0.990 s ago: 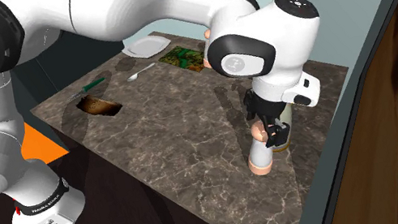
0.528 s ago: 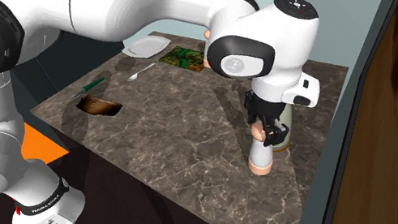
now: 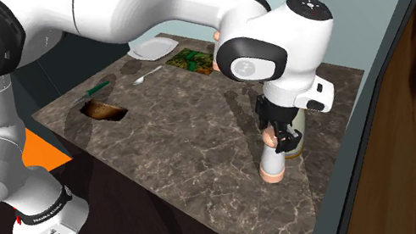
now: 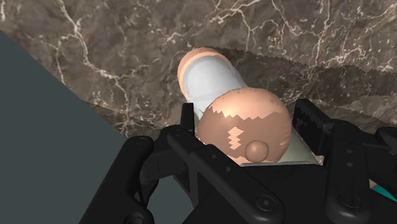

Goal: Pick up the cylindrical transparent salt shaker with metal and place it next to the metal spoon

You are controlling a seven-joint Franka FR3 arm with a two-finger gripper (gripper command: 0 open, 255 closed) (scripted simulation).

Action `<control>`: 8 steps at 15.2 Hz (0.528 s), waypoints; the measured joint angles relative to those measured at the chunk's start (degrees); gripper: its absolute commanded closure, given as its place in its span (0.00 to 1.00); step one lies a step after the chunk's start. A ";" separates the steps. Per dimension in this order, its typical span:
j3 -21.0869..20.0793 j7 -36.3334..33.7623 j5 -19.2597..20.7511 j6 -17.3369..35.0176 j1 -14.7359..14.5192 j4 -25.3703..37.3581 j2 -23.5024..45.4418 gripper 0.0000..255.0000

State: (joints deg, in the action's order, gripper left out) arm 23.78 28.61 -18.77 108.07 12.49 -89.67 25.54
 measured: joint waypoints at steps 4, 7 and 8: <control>0.11 -0.29 0.26 -1.29 0.03 0.92 -0.38 1.00; 0.26 -0.73 0.60 -3.32 0.10 2.56 -0.87 1.00; 0.30 -0.86 0.67 -4.03 0.18 3.25 -0.91 1.00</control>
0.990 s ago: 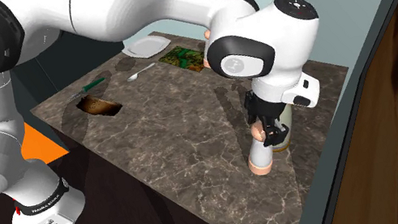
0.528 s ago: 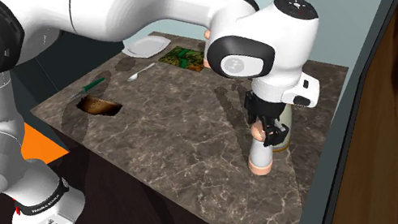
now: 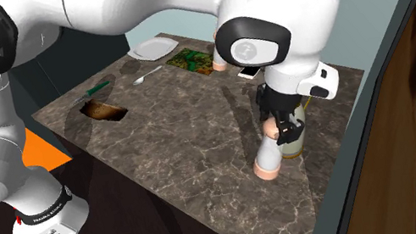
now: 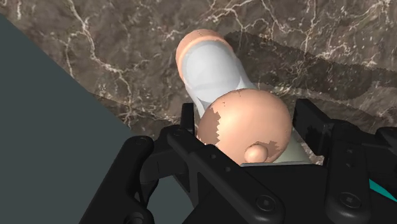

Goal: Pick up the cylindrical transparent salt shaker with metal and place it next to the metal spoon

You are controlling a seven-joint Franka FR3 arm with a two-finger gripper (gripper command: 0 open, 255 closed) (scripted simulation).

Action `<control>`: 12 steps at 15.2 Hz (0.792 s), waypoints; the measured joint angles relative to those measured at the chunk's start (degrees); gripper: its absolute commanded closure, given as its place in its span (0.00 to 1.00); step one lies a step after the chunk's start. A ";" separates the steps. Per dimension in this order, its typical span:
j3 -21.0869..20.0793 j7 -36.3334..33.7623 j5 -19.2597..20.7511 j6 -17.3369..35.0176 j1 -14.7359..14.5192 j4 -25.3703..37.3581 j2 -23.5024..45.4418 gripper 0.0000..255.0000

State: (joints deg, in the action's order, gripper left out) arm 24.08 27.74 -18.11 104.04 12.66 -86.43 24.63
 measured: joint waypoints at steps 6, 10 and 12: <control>0.22 -0.88 0.52 -4.08 0.19 3.52 -0.75 1.00; 0.33 -1.39 0.74 -6.79 0.40 6.06 -1.00 1.00; 0.21 -2.72 1.45 -6.53 -0.99 4.19 -2.95 1.00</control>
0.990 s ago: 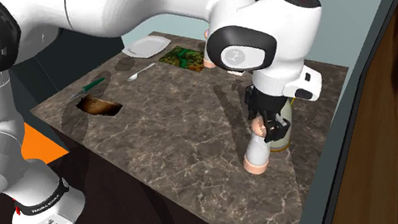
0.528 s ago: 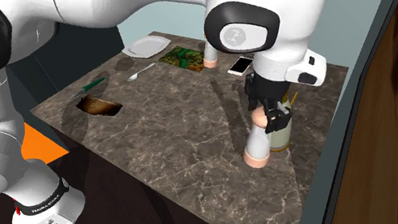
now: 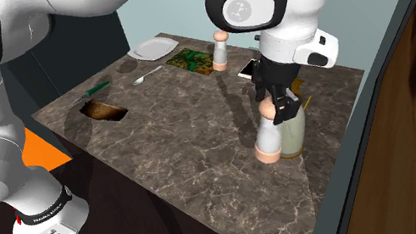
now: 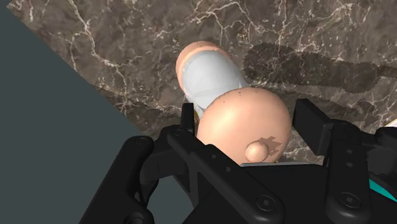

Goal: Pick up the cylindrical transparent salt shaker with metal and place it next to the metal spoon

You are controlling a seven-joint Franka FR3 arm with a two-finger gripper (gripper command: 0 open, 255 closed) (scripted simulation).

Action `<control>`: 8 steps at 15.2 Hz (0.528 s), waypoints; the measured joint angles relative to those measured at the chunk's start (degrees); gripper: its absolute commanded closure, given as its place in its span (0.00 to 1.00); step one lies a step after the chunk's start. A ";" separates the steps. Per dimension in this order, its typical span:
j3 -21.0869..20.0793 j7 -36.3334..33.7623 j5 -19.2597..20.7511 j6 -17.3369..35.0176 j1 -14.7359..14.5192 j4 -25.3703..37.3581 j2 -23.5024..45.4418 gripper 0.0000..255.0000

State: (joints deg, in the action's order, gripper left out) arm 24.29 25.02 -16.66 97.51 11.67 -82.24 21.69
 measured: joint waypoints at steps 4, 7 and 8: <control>-0.91 -4.70 1.92 1.07 -4.22 -5.06 -5.18 1.00; -1.91 -8.53 3.33 1.68 -7.18 -8.47 -8.91 1.00; -2.26 -9.64 3.74 2.20 -8.02 -9.83 -10.02 1.00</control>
State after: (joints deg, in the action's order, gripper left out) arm 22.03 15.38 -12.92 99.71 3.65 -92.06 11.67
